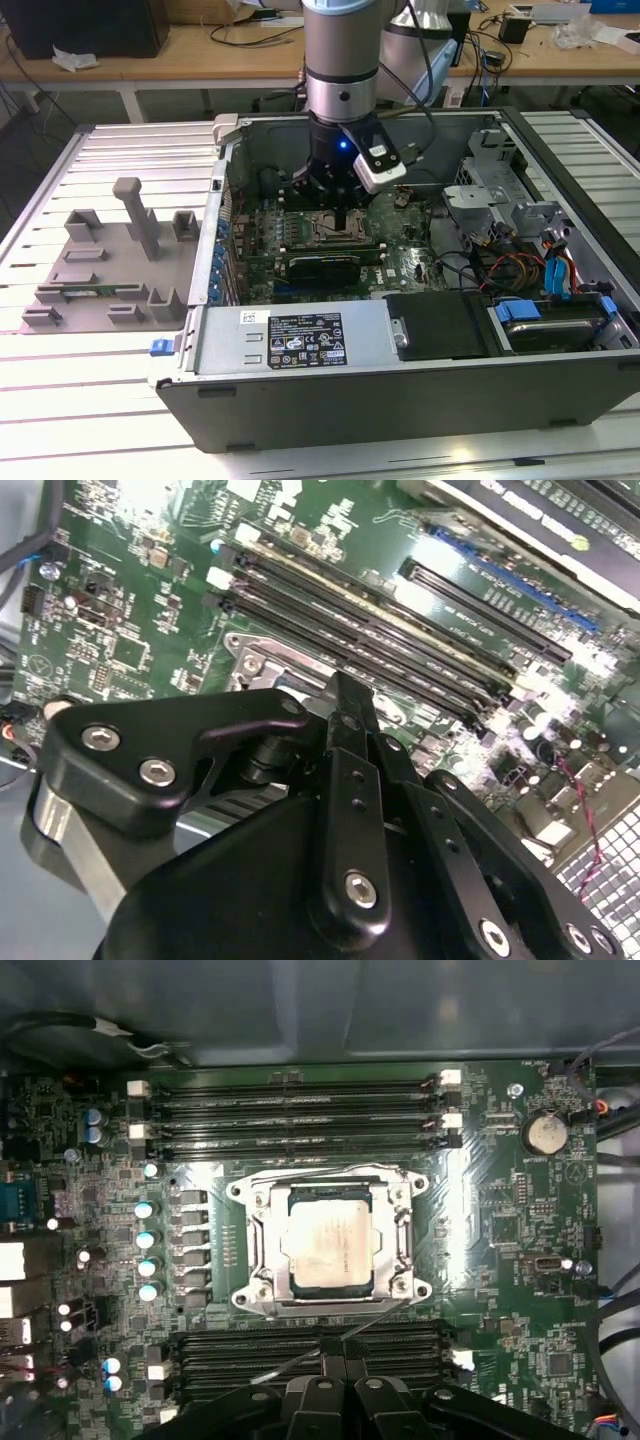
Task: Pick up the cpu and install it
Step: 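Install the second cpu locking lever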
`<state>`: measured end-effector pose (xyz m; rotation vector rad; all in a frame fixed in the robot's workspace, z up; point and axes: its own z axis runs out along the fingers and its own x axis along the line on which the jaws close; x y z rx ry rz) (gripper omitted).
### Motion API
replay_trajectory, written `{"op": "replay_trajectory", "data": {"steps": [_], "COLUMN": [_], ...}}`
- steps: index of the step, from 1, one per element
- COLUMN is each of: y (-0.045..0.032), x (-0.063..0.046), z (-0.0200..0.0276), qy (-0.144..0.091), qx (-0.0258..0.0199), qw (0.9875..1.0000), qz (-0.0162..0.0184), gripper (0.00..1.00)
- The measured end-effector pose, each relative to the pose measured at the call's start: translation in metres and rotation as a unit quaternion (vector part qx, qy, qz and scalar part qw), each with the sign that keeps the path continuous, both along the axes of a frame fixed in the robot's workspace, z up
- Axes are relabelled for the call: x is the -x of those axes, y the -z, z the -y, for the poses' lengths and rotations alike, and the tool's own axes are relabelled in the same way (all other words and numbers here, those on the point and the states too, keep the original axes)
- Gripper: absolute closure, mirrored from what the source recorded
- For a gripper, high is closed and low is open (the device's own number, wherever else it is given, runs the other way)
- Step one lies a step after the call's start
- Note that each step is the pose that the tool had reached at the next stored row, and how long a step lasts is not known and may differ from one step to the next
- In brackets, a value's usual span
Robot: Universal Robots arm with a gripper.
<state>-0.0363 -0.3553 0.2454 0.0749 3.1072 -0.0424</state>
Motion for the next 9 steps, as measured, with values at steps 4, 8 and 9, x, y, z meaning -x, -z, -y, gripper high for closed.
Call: {"op": "replay_trajectory", "data": {"steps": [4,8,9], "y": [0.0016,0.0020,0.0020], "x": [0.0059,0.0068,0.0071], "z": [0.0017,0.0018,0.0018], "qy": [0.000,0.000,0.000], "qx": [-0.0001,0.0000,0.0000], "qw": [1.0000,1.0000,1.0000], "qz": [0.0017,0.0023,0.0022], "gripper": [0.89,0.89,0.89]}}
